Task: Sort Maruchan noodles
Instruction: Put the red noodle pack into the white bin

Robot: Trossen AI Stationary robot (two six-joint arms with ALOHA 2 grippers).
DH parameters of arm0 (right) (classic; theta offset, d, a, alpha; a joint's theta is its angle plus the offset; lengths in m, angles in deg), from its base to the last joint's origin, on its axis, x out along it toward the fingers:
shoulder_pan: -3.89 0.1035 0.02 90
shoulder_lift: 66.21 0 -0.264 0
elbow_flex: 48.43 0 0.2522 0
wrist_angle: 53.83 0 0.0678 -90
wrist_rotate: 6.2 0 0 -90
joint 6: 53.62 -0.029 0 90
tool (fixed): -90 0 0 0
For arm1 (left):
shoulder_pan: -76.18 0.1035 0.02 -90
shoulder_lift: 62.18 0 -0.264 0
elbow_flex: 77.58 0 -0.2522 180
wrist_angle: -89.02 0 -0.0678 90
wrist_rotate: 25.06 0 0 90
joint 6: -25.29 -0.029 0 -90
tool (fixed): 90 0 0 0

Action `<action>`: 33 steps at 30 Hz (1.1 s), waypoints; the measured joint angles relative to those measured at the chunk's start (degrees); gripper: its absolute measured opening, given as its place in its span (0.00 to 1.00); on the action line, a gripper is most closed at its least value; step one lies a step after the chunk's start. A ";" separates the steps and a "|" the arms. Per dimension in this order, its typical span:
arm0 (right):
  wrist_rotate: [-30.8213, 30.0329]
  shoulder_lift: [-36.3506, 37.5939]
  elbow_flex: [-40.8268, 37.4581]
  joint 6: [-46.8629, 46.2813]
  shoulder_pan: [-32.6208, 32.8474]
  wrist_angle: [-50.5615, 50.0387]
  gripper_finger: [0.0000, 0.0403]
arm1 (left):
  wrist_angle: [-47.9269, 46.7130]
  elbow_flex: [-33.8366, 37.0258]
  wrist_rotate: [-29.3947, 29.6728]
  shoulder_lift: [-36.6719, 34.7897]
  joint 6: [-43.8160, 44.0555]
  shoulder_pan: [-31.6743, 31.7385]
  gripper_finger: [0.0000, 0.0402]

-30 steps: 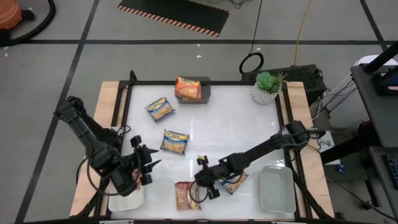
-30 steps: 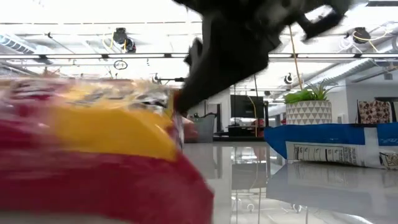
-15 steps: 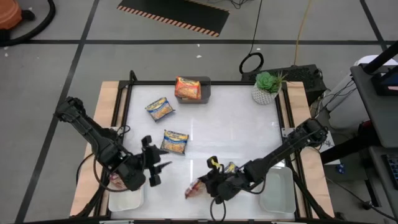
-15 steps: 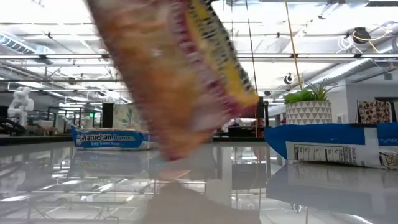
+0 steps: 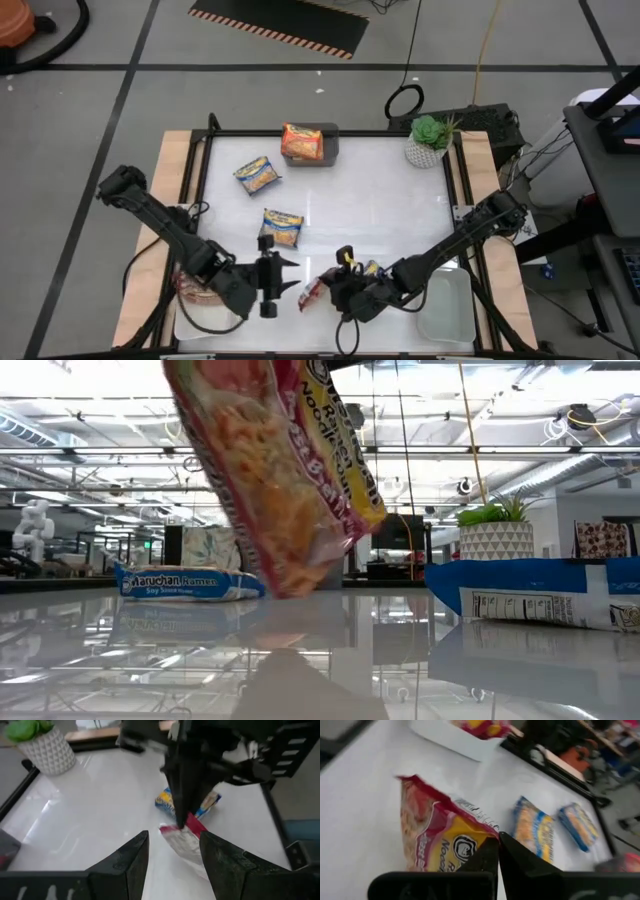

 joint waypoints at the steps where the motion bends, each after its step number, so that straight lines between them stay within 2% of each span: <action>1: -1.24 0.00 0.00 -0.29 0.00 -0.07 0.00 | 0.01 0.00 -0.08 0.79 0.32 0.33 0.45; 7: -6.61 0.00 0.00 -1.37 -0.04 -0.90 0.00 | 0.89 0.00 -0.73 4.94 1.83 2.43 0.49; 16: -11.33 1.09 0.02 -5.60 -0.15 -4.27 0.00 | 0.90 0.00 -1.10 5.64 6.57 5.64 0.78; 19: -13.38 1.18 0.02 -5.80 -0.17 -4.26 0.00 | 0.97 0.00 -1.10 5.64 7.45 6.25 0.84; 33: -13.78 1.33 0.02 -6.00 -0.44 -4.45 0.00 | 3.47 0.00 -2.12 10.23 8.94 11.18 0.86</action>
